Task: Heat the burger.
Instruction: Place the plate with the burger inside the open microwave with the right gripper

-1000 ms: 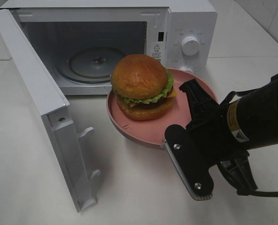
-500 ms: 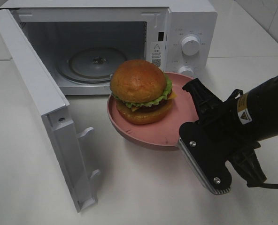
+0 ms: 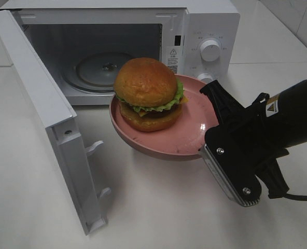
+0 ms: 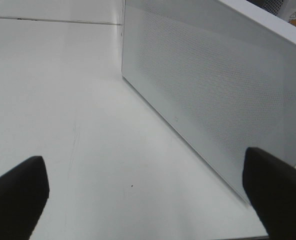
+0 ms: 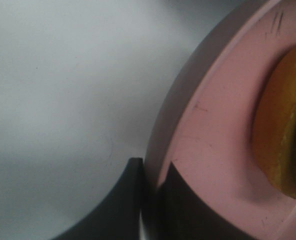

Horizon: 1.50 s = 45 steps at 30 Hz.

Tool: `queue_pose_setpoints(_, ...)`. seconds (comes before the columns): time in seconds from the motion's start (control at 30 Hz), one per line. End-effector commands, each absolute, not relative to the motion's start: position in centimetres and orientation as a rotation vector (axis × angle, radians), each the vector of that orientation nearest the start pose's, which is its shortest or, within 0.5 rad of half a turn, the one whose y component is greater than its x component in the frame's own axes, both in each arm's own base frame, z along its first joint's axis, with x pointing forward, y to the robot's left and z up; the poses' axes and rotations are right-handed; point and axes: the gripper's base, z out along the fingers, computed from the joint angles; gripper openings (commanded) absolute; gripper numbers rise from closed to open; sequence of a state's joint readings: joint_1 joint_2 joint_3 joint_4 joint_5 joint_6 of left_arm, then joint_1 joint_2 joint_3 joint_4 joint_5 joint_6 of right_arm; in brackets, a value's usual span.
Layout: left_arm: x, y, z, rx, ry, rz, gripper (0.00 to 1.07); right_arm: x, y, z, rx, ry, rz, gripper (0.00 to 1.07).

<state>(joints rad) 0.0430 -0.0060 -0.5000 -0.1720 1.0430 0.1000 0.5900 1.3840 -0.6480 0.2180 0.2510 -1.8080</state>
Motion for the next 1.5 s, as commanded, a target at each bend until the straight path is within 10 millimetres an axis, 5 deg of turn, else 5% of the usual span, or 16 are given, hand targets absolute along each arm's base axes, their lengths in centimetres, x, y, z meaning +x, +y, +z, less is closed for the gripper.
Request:
queue_pose_setpoints(0.03,-0.8,-1.4,27.9,0.067,1.982,-0.123,0.98,21.5,14.7,21.0,-2.169,1.096,-0.427,0.0)
queue_pose_setpoints(0.87,-0.8,-1.4,27.9,0.067,1.982,-0.123,0.98,22.3,15.1,20.2,-2.21,1.065,-0.459,0.0)
queue_pose_setpoints(1.5,-0.8,-1.4,27.9,0.067,1.982,-0.123,0.98,25.9,19.7,19.6,-2.211,1.042,-0.415,0.0)
